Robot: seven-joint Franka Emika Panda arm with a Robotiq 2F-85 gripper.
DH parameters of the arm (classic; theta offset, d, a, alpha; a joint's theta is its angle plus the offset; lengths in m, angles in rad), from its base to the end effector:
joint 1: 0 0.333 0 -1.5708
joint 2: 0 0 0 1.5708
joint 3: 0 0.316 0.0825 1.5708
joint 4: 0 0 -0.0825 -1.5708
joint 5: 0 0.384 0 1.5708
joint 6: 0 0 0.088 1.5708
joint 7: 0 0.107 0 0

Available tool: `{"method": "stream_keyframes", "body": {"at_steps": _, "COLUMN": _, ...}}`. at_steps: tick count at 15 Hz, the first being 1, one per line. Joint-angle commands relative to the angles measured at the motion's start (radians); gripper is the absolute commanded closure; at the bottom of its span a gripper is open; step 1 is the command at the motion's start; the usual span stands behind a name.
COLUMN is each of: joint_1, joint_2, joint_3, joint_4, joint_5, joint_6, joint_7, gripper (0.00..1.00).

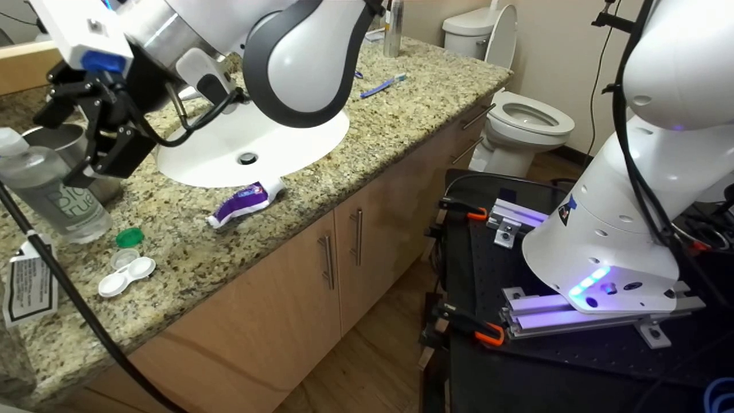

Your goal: Place the toothbrush and the clear bottle on the right side of the counter

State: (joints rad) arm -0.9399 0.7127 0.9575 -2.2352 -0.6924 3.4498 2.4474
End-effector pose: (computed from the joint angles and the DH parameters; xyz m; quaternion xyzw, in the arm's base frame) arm 0.5769 0.0454 0.2930 -0.4599 0.7468 0.0347 0.4792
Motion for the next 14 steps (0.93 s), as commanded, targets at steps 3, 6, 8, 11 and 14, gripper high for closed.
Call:
{"method": "stream_keyframes", "body": {"at_steps": 3, "joint_1": 0.186, "joint_2": -0.045, "joint_3": -0.152, "joint_4": 0.091, "joint_5": 0.115, "joint_6": 0.013, "joint_7": -0.014, "gripper": 0.0}}
{"method": "stream_keyframes", "body": {"at_steps": 6, "joint_1": 0.264, "joint_2": -0.032, "joint_3": -0.218, "joint_4": 0.164, "joint_5": 0.174, "joint_6": 0.003, "joint_7": -0.028, "gripper": 0.0}}
{"method": "stream_keyframes", "body": {"at_steps": 8, "joint_1": 0.244, "joint_2": -0.021, "joint_3": -0.195, "joint_4": 0.152, "joint_5": 0.15, "joint_6": 0.003, "joint_7": -0.011, "gripper": 0.0}}
{"method": "stream_keyframes", "body": {"at_steps": 11, "joint_1": 0.253, "joint_2": -0.021, "joint_3": -0.201, "joint_4": 0.161, "joint_5": 0.152, "joint_6": 0.002, "joint_7": -0.01, "gripper": 0.0}}
{"method": "stream_keyframes", "body": {"at_steps": 14, "joint_1": 0.247, "joint_2": 0.002, "joint_3": -0.196, "joint_4": 0.166, "joint_5": 0.144, "joint_6": -0.008, "joint_7": -0.011, "gripper": 0.0}}
